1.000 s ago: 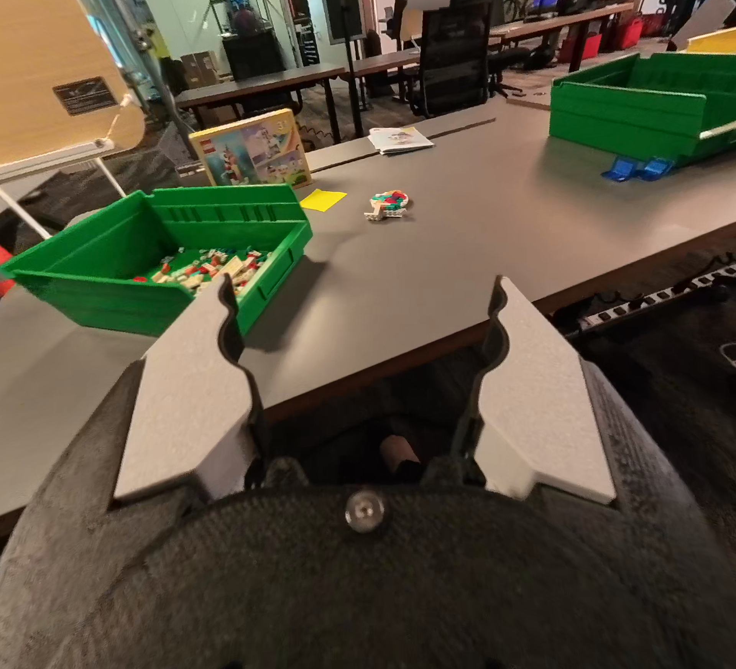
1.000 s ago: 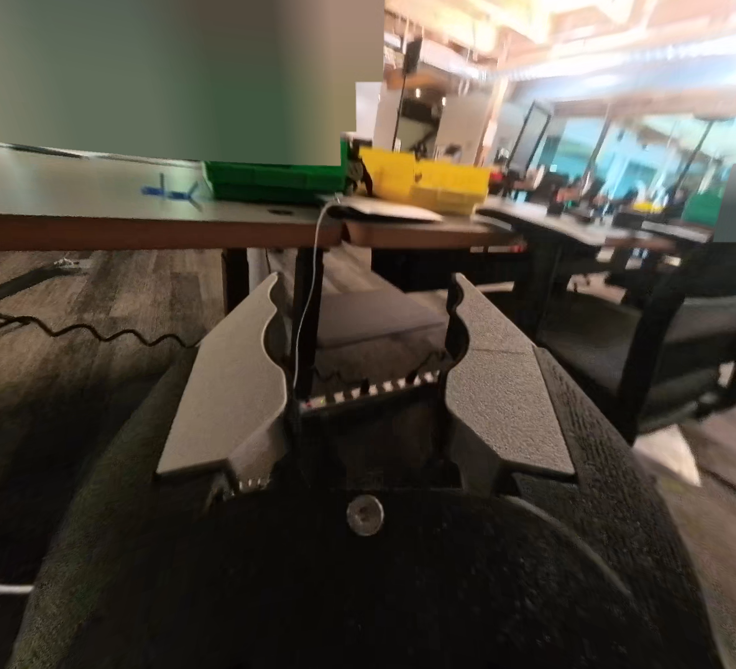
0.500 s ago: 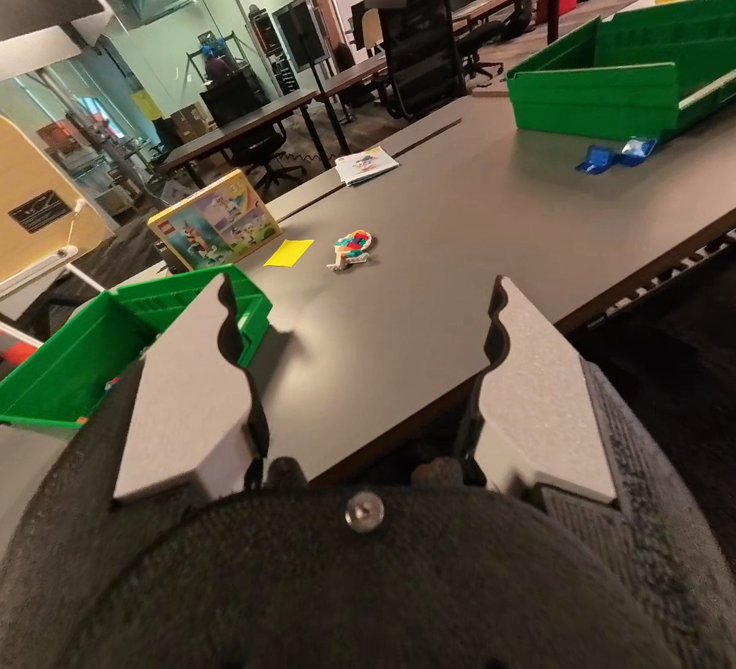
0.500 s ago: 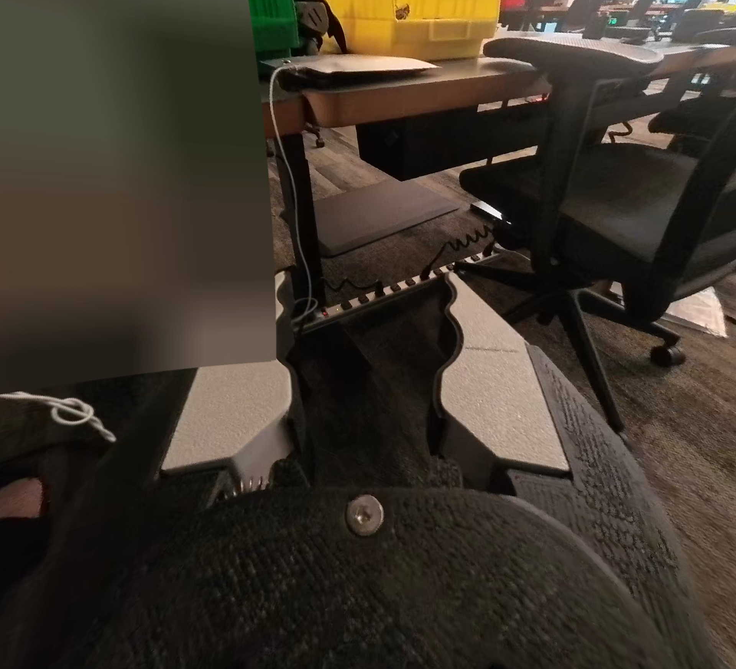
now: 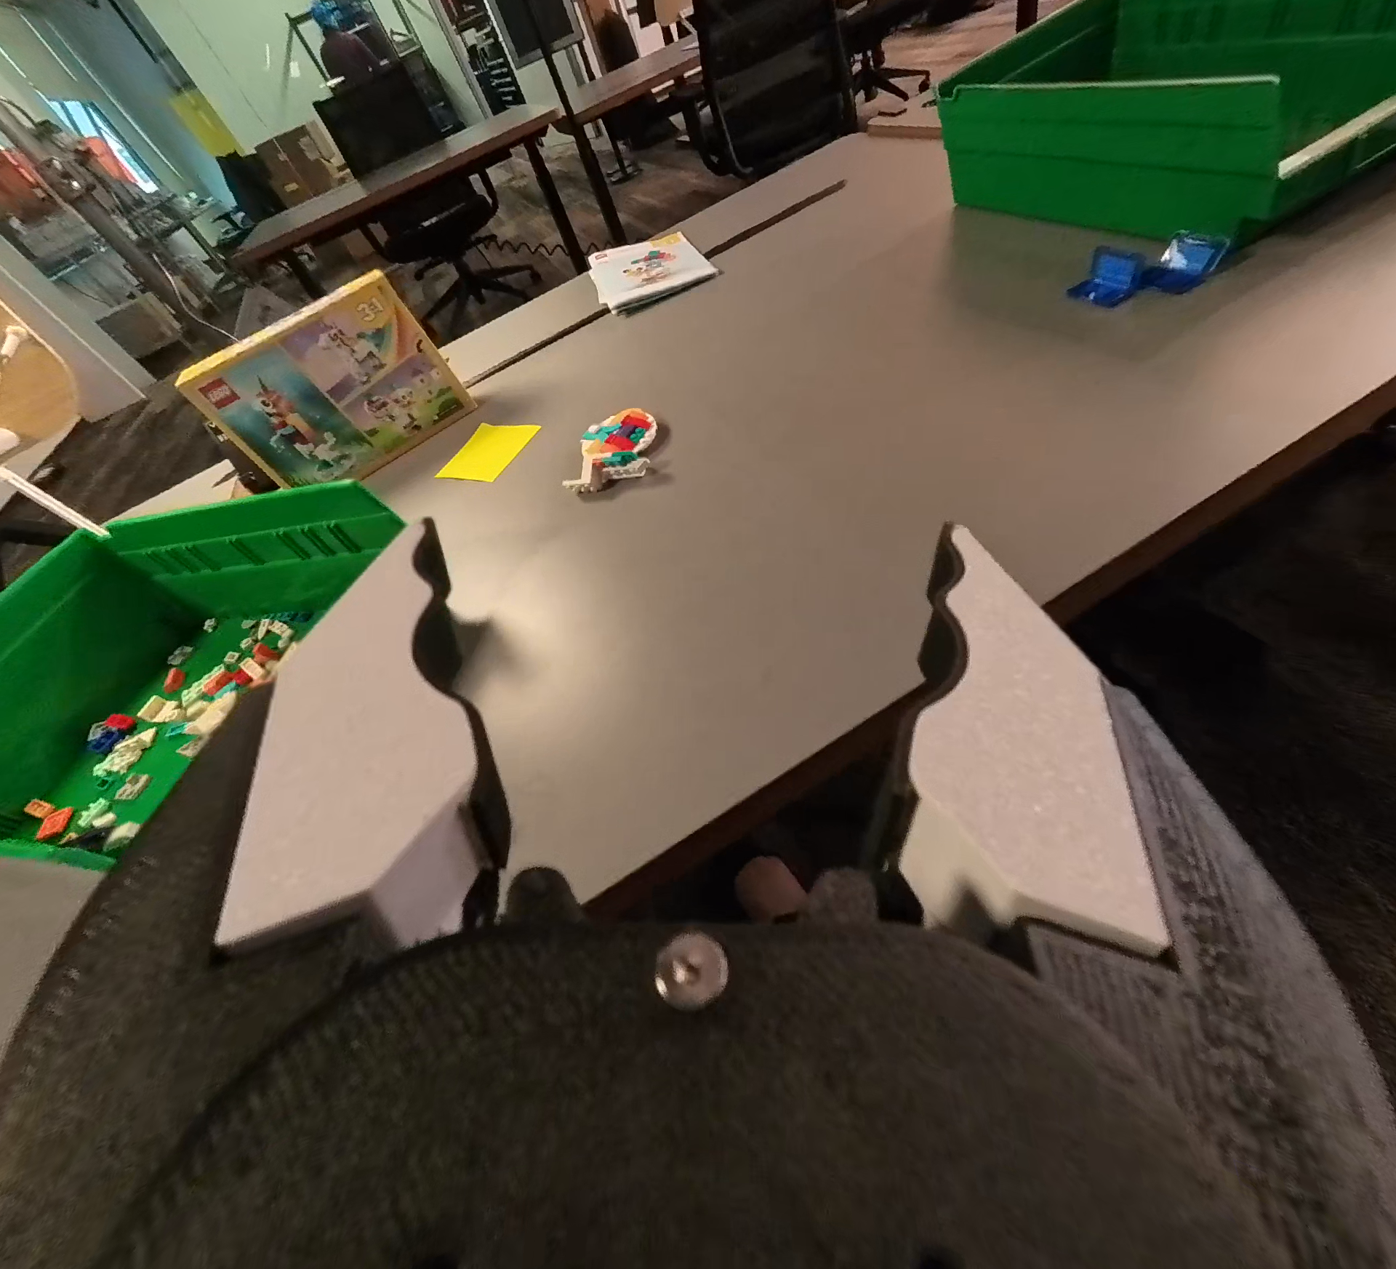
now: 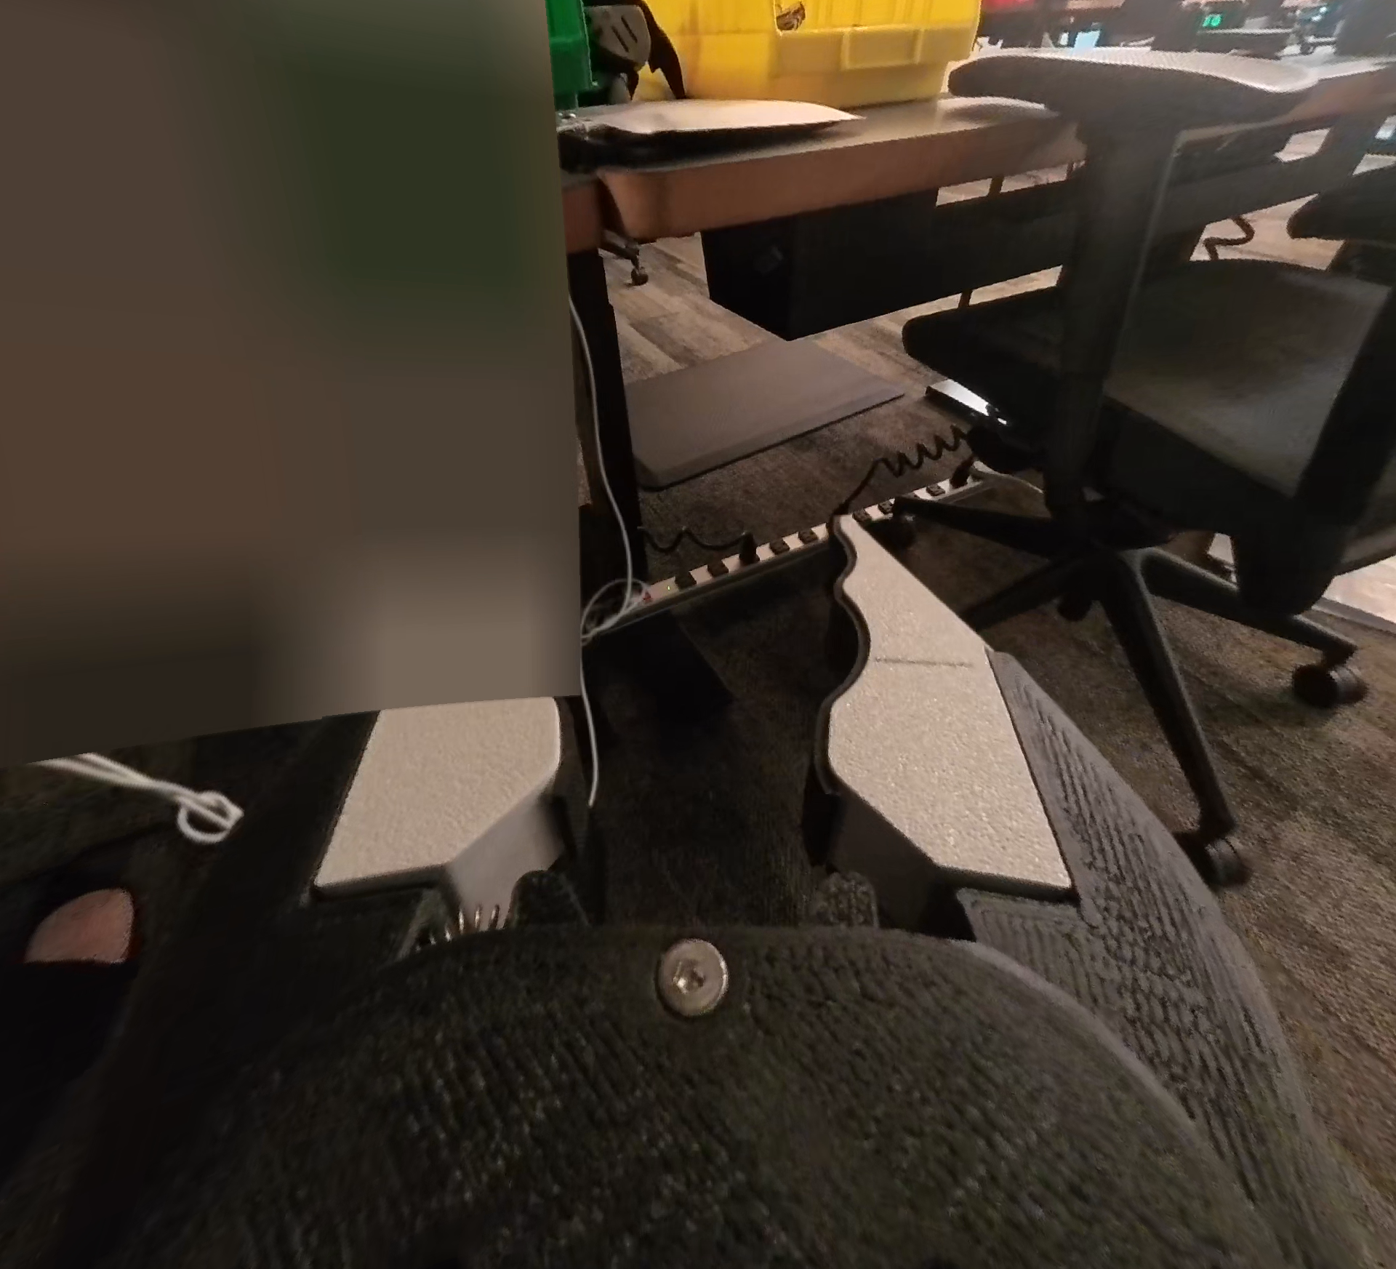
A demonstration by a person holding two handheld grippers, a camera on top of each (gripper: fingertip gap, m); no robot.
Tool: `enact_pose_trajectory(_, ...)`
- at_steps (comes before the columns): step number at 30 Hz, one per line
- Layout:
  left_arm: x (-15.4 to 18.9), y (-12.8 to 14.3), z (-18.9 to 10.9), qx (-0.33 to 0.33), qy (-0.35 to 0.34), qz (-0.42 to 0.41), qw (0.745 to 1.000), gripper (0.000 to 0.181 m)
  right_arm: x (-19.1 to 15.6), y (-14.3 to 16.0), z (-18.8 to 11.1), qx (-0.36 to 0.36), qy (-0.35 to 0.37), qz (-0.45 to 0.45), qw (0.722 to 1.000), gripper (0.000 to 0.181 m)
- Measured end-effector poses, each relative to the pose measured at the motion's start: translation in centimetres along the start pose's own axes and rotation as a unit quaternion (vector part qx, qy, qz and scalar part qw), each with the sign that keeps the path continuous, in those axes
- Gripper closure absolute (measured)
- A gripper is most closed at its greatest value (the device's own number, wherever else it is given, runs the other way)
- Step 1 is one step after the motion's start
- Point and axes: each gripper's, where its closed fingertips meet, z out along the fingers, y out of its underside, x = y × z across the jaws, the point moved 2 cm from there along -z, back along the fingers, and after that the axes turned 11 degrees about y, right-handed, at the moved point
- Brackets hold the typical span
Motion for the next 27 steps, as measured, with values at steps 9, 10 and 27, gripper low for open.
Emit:
enact_pose_trajectory(9, -0.2, 0.0, -1.4, 0.031, 0.011, -0.068, 0.997, 0.063, -1.4, 0.5, 0.2, -0.005, -0.021, -0.012, 1.000, 0.115)
enact_pose_trajectory(10, -0.4, 0.0, -1.7, 0.032, 0.008, -0.070, 0.997, 0.063, -1.5, 0.4, 0.2, -0.003, -0.021, -0.014, 1.000, 0.115)
enact_pose_trajectory(27, 0.3, -1.7, -6.3, 0.060, 0.022, -0.157, 0.986, 0.062, -2.9, 0.9, -0.4, -0.046, -0.078, 0.057, 0.994, 0.119)
